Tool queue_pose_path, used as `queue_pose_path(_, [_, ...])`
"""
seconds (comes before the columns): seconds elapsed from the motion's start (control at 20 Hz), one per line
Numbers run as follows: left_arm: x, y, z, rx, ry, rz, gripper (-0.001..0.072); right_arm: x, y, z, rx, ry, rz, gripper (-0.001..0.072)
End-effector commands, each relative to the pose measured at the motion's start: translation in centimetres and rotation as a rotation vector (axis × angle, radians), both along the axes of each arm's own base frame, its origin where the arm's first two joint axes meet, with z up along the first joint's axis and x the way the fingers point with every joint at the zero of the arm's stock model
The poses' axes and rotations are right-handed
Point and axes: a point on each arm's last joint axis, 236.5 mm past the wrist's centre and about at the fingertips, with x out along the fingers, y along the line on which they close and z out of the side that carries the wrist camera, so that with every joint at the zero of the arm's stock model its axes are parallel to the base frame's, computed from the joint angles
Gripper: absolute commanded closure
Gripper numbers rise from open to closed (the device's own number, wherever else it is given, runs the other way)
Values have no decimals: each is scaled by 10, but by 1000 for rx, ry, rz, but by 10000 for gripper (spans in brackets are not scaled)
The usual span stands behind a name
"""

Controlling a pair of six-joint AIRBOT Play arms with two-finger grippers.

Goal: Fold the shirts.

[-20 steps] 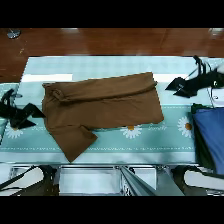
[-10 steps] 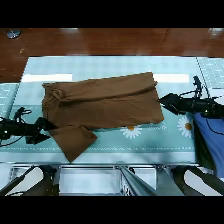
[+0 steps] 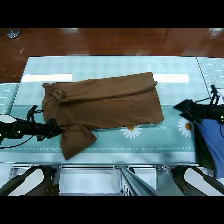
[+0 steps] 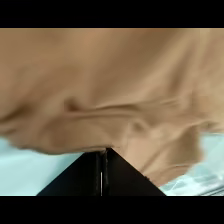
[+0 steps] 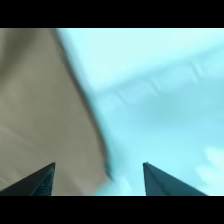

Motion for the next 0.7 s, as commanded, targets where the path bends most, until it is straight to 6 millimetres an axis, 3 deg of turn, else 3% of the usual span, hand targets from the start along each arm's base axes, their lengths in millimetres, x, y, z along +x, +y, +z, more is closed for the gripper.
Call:
queue_pose_path(0.0, [16, -9, 17, -44, -69, -20, 677, -45, 21, -31, 1, 179, 76, 78])
queue_pose_path(0.15, [17, -9, 19, -44, -73, -20, 676, -40, 53, -48, 38, 213, 129, 78])
queue_pose_path(0.4, [17, -10, 19, -47, -71, -23, 676, 9, 80, -50, 61, 168, 147, 105])
queue_pose_path(0.45, [18, -9, 20, -45, -74, -22, 676, 15, 84, -48, 60, 162, 164, 224])
queue_pose_path(0.5, [21, -5, 22, -32, -95, -37, 676, 20, 89, -44, 59, 148, 203, 617])
queue_pose_path(0.55, [29, 2, 29, -26, -121, -35, 676, 27, 91, -34, 57, 122, 231, 695])
queue_pose_path(0.65, [55, 26, 50, 8, -198, 8, 676, 50, 81, -9, 42, 62, 243, 695])
